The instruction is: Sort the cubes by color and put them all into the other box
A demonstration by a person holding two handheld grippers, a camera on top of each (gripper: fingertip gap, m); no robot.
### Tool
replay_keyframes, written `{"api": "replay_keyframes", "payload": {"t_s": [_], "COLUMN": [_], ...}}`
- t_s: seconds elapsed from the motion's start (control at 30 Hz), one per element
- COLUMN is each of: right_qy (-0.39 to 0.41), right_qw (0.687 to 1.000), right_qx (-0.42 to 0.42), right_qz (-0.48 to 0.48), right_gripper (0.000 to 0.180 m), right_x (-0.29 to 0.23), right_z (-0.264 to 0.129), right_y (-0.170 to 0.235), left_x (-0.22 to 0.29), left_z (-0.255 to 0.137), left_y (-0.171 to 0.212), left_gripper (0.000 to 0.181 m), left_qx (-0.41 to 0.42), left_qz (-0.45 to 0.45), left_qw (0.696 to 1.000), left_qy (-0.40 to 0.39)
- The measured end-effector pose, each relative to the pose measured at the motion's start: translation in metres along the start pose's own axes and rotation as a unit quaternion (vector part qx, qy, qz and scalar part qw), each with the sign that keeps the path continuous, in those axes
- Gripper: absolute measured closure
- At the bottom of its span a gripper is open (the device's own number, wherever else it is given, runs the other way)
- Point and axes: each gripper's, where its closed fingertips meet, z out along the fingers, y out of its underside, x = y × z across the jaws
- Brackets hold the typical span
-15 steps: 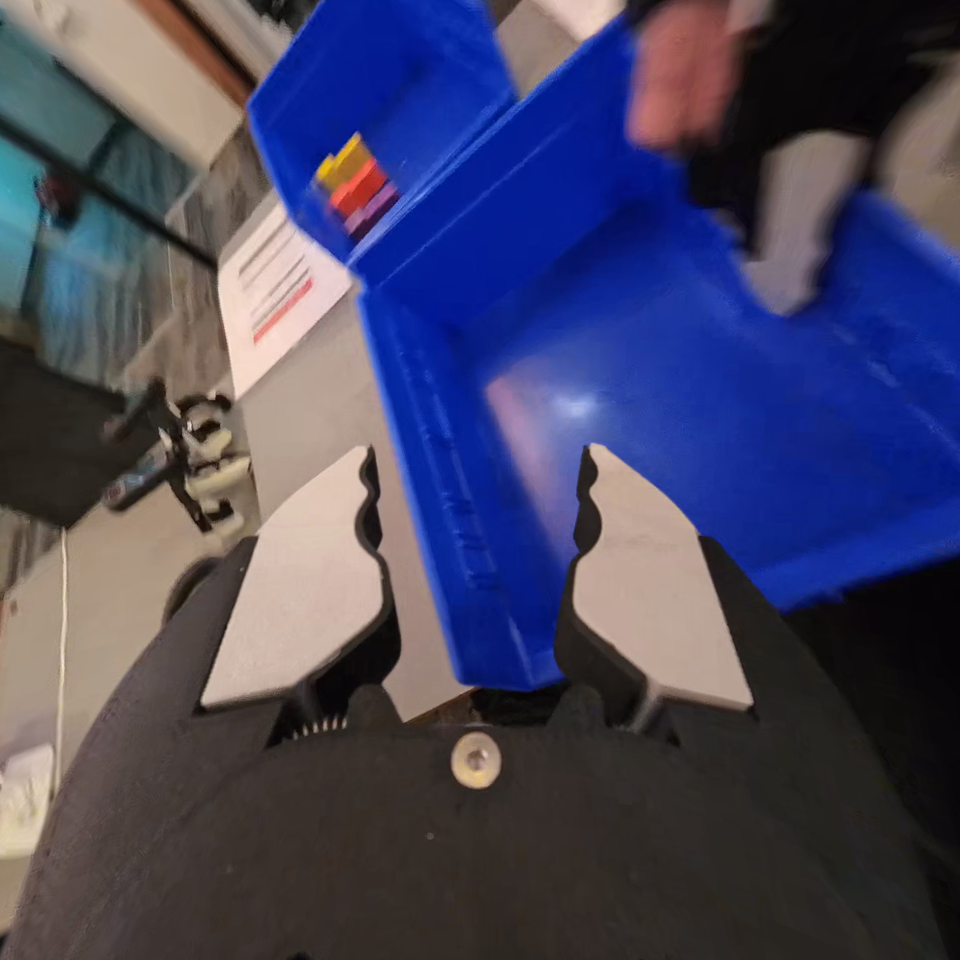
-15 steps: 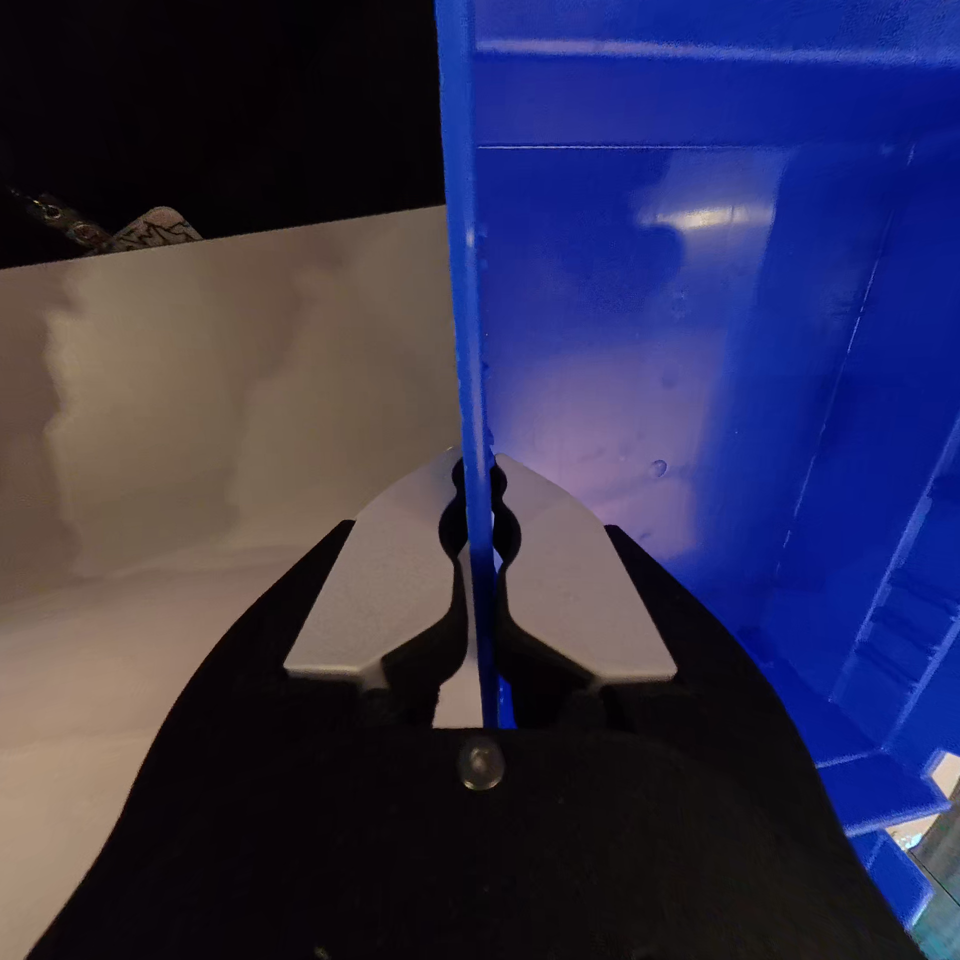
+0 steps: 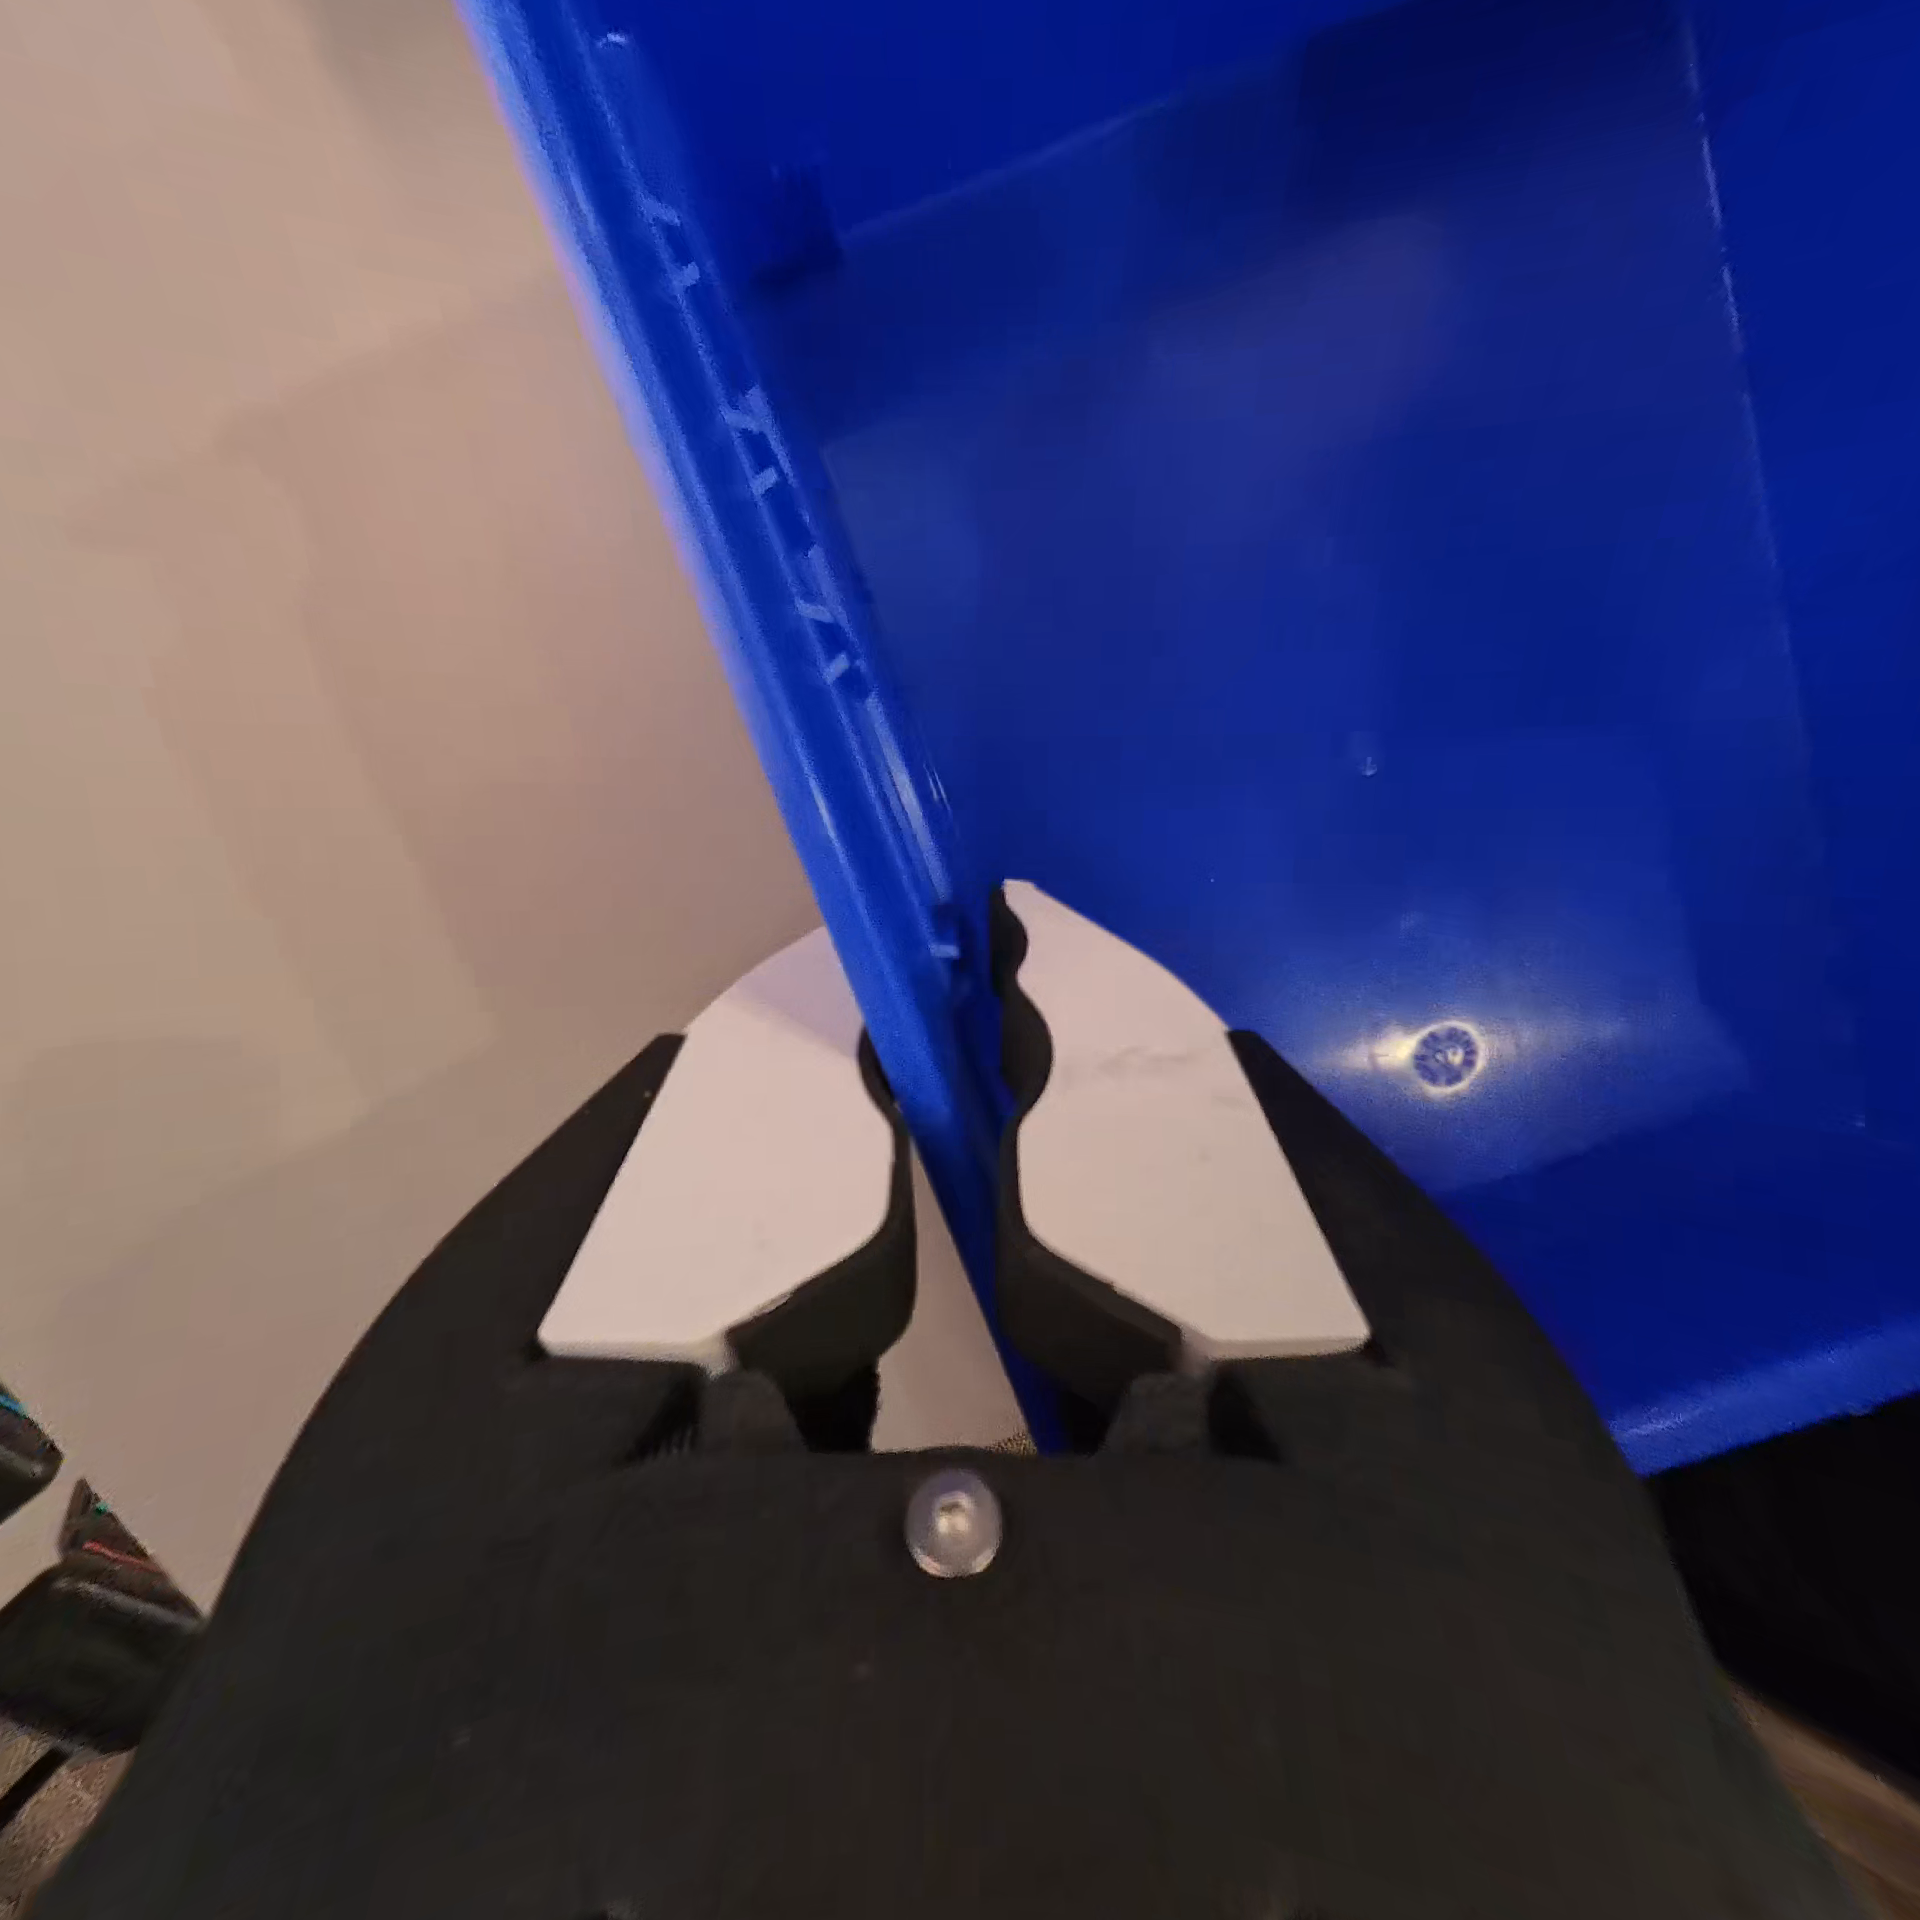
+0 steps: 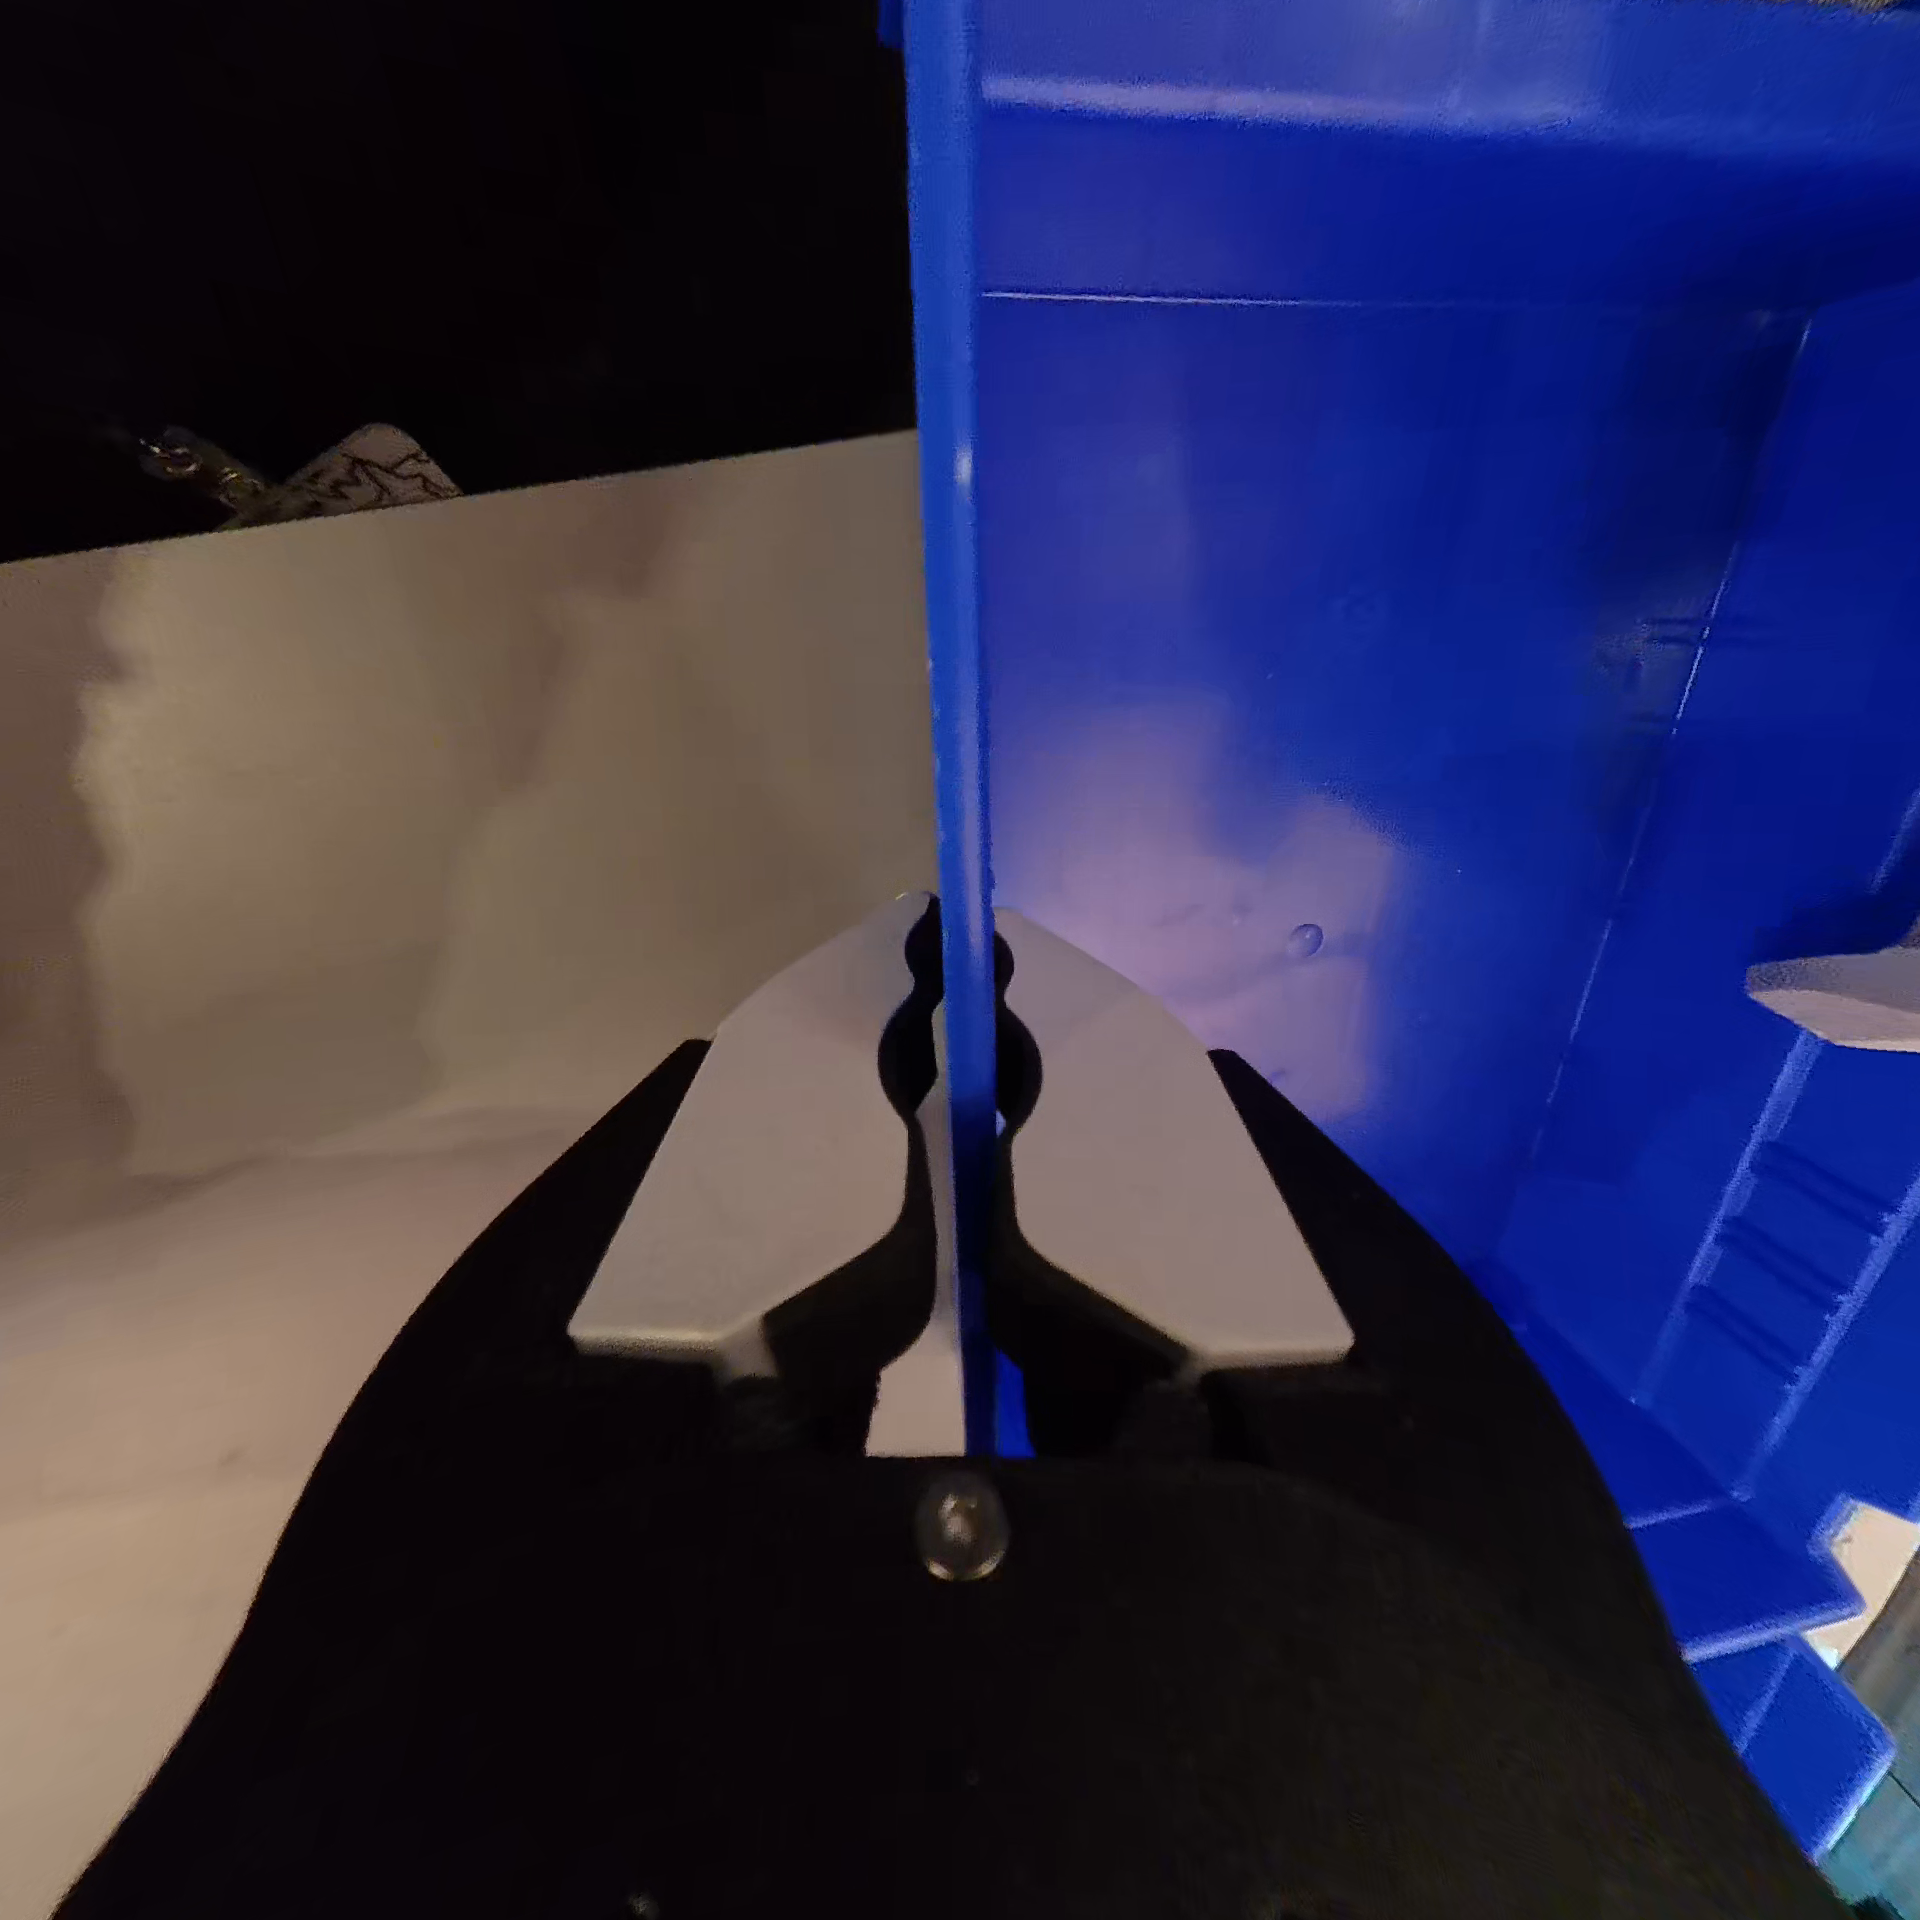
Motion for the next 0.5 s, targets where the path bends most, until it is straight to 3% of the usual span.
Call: {"api": "replay_keyframes", "payload": {"t_s": [0.27, 0.5], "right_qy": [0.004, 0.009], "right_qw": [1.000, 0.998], "right_qx": [0.012, -0.005], "right_qz": [0.011, 0.058], "right_gripper": [0.175, 0.175], "right_x": [-0.028, -0.087], "right_z": [-0.011, -0.023], "right_y": [0.002, 0.027], "left_x": [0.025, 0.075], "left_z": [0.007, 0.024], "left_y": [-0.021, -0.062], "left_gripper": [0.173, 0.166], "left_qx": [-0.031, -0.031], "left_qz": [0.026, 0.057], "left_qw": [0.999, 0.997], "left_qy": [0.025, 0.044]}}
